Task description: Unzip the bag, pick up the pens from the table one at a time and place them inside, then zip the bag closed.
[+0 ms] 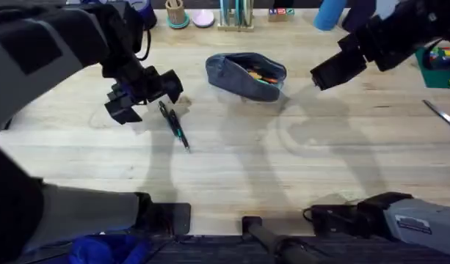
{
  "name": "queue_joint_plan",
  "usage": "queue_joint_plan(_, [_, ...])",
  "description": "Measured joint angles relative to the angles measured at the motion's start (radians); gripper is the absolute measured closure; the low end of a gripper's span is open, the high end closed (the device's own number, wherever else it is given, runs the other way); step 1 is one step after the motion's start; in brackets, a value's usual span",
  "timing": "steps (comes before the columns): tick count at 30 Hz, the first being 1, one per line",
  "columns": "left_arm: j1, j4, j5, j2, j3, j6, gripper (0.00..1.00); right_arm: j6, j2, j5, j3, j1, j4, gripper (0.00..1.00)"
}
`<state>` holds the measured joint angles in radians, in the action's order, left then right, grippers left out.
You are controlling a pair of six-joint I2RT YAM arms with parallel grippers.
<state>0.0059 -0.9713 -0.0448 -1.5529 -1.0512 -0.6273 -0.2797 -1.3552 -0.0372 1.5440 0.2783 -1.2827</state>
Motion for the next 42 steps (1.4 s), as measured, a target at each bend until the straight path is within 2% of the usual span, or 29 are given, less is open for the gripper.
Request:
queue_joint_plan(11, [0.000, 0.075, 0.023, -0.128, 0.000, 0.000, 0.006, 0.000, 0.000, 0.000, 0.000, 0.000, 0.000, 0.005])
queue_joint_plan(18, [0.000, 0.075, 0.028, -0.136, -0.004, 0.000, 0.026, 0.000, 0.000, 0.000, 0.000, 0.000, 0.000, 0.005])
queue_joint_plan(24, [-0.002, 0.079, 0.044, -0.141, -0.010, 0.000, 0.285, 0.000, 0.000, 0.000, 0.000, 0.000, 0.000, 0.005])
queue_joint_plan(29, [-0.003, 0.086, 0.053, -0.141, -0.011, -0.001, 0.664, 0.000, 0.000, 0.000, 0.000, 0.000, 0.000, 0.005])
queue_joint_plan(34, [-0.003, 0.097, 0.062, -0.141, -0.014, -0.001, 0.929, 0.000, 0.000, 0.000, 0.000, 0.000, 0.000, 0.005])
queue_joint_plan(42, [-0.003, 0.097, 0.058, -0.142, -0.017, -0.002, 0.959, 0.000, 0.000, 0.000, 0.000, 0.000, 0.000, 0.006])
